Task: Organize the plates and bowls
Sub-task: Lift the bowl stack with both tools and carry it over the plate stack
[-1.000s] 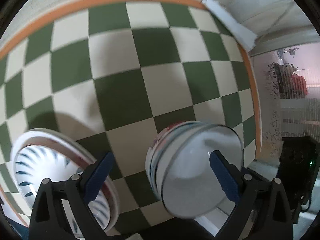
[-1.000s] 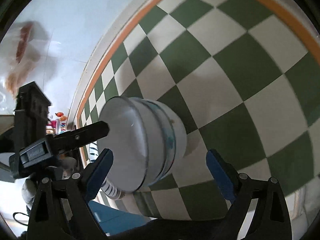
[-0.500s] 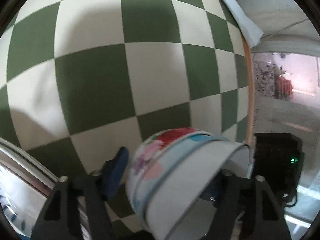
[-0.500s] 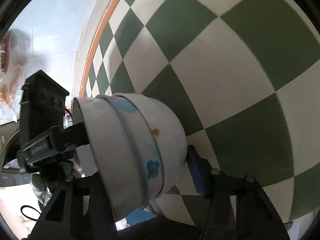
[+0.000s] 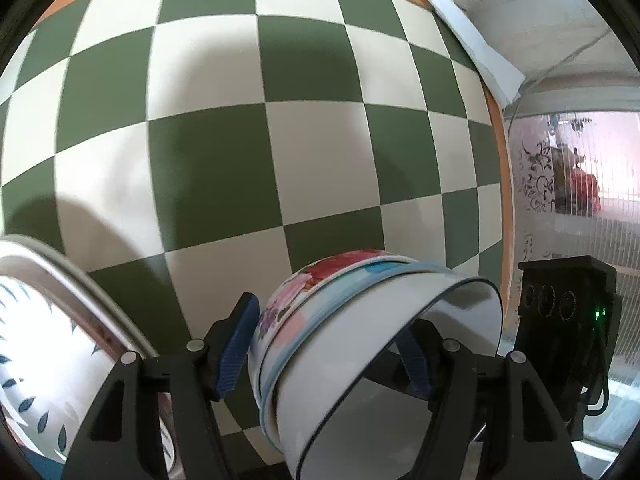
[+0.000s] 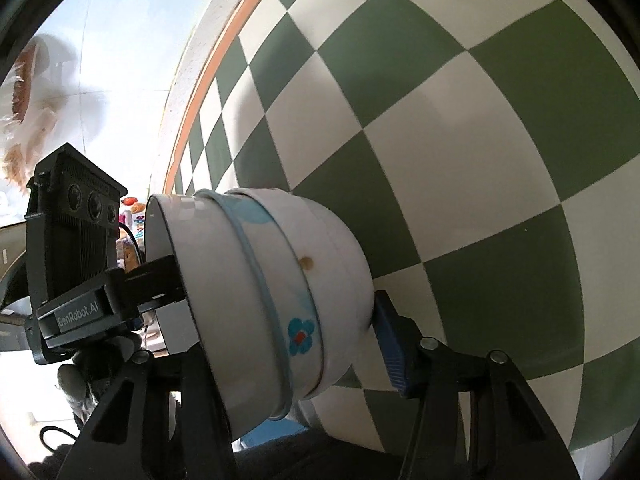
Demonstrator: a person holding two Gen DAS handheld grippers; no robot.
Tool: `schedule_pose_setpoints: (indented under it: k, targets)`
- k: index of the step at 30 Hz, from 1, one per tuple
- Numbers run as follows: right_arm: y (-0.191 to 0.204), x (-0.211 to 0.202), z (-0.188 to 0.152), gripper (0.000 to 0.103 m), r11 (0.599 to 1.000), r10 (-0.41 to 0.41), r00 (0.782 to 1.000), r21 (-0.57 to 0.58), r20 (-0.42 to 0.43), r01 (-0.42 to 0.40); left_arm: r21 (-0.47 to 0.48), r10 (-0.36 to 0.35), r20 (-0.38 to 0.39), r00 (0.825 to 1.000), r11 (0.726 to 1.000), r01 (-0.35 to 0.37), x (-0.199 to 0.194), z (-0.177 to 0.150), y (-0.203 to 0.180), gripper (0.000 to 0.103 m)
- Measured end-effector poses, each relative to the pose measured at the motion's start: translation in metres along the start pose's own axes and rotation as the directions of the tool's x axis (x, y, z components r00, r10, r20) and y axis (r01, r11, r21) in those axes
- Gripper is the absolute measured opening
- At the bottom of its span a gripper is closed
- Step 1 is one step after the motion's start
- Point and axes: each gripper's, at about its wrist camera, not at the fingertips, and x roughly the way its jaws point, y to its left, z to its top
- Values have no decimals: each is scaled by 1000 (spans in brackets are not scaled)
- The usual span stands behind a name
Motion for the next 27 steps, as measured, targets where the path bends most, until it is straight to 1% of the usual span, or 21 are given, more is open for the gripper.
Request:
schedule_pose_setpoints:
  k: [3,9,13,16,22,27]
  targets:
    - [10,-2,1,55,1000,0,1000,-9,-19,0,-22,4,12,1000,1000,-4,-11,-3,3,64]
    - [39,-7,0,54,999,2,999,-44,-44,-3,-34,5,40,999,999,-4,-37,-9,7,64]
    - [68,-3,-1,54,996,-8,998,-93,-59,2,-53,2,64,998,999,2,-57,-11,17,64]
    - [87,4,-3,53,994,-6,997,-113,-73,-3,-71,4,82,997,997,2,-73,-16,32,64]
    - [126,36,-8,53,987,-12,993,-161,-114,-6,-122,11,115,993,992,3,-99,-27,71,64]
    - [151,62,-15,53,981,-13,990,-195,-141,-14,-158,24,137,990,987,-1,-118,-36,106,64]
